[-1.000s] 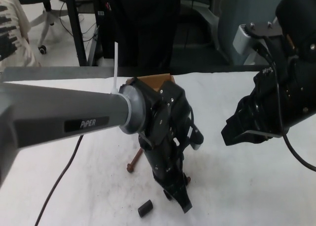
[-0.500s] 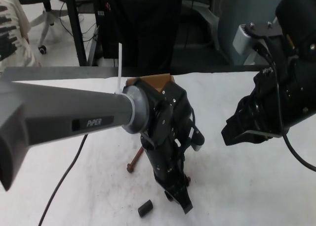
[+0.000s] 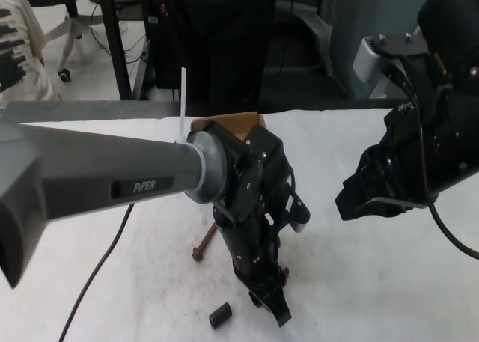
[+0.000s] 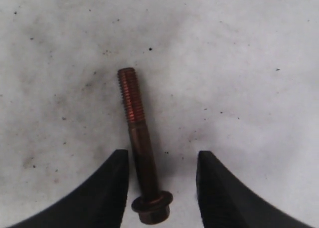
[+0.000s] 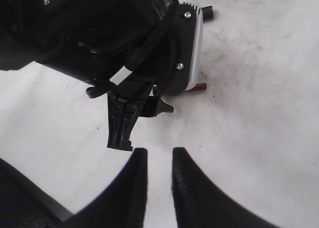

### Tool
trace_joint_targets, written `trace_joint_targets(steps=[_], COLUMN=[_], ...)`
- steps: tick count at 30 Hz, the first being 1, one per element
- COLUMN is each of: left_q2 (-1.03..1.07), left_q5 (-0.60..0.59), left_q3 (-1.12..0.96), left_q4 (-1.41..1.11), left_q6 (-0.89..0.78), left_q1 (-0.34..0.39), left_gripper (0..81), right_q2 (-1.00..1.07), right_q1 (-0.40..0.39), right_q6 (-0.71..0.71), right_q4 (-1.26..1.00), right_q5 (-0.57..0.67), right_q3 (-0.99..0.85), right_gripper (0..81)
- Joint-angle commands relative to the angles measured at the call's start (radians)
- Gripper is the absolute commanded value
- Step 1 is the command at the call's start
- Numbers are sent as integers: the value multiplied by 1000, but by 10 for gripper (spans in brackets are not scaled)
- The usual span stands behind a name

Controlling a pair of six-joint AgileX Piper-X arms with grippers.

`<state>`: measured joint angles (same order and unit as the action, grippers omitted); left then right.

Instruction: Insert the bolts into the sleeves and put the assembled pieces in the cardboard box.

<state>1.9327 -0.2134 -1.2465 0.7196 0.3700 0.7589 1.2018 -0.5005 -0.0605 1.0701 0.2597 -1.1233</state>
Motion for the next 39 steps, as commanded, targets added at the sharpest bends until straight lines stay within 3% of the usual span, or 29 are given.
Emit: trace_joint_targets(steps=[1,17,24,30,35,39], left_q2=[3,-17,-63,-178,-300,-367], left_q5=[-3,112,139,113,100,108], left_q3=[-9,-179,-179,-169,-169,-165], left_q4=[-2,150,263,325,325,325], left_q6=[5,5,5,3,-24,-41], left_q1=[3,-25,-143,-261,-310,-334], left_gripper=[409,409,409,409,409,409], right_q2=[-12,-12,-12,-6,37,132], right_q1=[1,1,15,94,153,149], right_q6=[9,21,61,114,202,241], right_q4=[6,4,4,-41,-90,-83], right_q5=[9,9,1,1,8,36], right_q3=[1,1,1,2,39,73], right_gripper=[173,173,173,173,173,174])
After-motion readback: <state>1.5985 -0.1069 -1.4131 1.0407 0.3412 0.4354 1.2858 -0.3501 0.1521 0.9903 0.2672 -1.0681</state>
